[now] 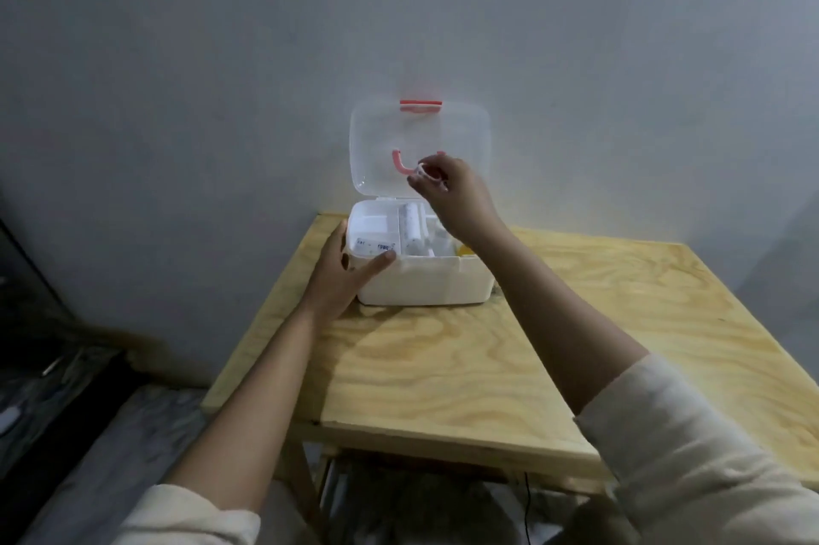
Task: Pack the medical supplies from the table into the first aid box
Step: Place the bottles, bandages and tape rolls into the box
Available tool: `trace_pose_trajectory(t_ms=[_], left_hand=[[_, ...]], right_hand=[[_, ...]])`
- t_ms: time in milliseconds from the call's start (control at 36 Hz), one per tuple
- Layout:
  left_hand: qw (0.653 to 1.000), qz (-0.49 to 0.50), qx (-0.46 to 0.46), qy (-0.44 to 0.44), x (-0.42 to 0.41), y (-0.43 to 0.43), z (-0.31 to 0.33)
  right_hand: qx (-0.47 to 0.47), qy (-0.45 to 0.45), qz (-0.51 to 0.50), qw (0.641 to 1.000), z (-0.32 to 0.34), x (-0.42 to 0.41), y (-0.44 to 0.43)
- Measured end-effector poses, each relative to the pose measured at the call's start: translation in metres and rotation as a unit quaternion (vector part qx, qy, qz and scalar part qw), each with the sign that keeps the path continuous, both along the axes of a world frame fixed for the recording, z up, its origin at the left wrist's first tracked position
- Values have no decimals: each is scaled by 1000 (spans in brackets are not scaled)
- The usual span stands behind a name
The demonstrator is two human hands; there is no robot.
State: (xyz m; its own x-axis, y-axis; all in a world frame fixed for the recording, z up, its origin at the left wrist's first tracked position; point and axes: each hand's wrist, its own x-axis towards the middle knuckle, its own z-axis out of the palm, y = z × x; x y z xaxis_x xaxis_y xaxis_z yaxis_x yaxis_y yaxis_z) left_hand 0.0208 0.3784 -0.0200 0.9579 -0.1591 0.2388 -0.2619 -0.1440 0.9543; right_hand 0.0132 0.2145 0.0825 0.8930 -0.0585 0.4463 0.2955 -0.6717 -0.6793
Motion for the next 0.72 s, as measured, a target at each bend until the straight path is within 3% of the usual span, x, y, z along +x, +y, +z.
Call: trace_pose_trajectory(t_ms=[139,306,722], left_hand=[[1000,6,6,-14,7,1,-9],[1000,20,-9,-4,10,0,-11],[999,7,-46,-4,12,2,-17]], right_hand=[[-25,74,47,996,-11,28,42],[-35,126,30,991,-30,53,57],[-150,189,34,970,-36,56,52]])
